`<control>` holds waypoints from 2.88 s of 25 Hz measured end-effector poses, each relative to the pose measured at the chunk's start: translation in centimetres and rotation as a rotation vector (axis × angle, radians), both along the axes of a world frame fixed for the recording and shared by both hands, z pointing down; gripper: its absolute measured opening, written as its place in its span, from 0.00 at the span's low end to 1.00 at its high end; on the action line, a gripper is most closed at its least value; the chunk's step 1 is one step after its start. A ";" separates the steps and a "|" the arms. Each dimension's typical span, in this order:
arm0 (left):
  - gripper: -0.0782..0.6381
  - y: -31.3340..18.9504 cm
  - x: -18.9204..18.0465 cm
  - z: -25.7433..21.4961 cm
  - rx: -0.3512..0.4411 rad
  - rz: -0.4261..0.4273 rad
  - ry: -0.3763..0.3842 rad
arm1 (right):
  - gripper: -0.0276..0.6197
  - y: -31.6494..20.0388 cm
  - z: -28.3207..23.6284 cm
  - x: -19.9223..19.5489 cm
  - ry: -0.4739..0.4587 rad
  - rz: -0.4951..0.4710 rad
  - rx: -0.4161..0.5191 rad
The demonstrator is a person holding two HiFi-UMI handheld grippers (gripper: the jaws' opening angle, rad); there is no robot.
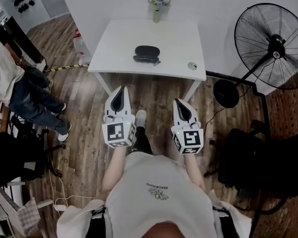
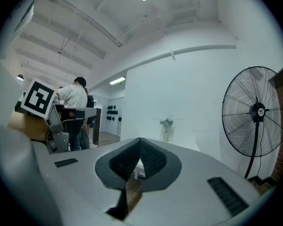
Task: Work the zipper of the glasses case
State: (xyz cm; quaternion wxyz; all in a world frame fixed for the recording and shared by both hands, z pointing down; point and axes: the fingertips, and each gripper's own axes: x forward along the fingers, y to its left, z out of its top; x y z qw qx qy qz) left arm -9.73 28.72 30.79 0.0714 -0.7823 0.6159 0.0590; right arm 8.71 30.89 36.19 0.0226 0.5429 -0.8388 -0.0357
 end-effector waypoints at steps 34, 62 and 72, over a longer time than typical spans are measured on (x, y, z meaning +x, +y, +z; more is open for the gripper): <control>0.13 -47.3 -4.8 1.4 -0.095 0.168 -0.033 | 0.05 -45.1 -0.8 -4.1 0.088 0.154 -0.117; 0.13 -49.2 0.5 2.6 -0.105 0.287 -0.193 | 0.05 -47.5 -0.5 -1.9 0.011 0.043 -0.098; 0.28 -49.0 4.1 12.0 -0.359 0.605 -0.413 | 0.05 -45.6 2.4 -2.3 0.010 0.030 -0.189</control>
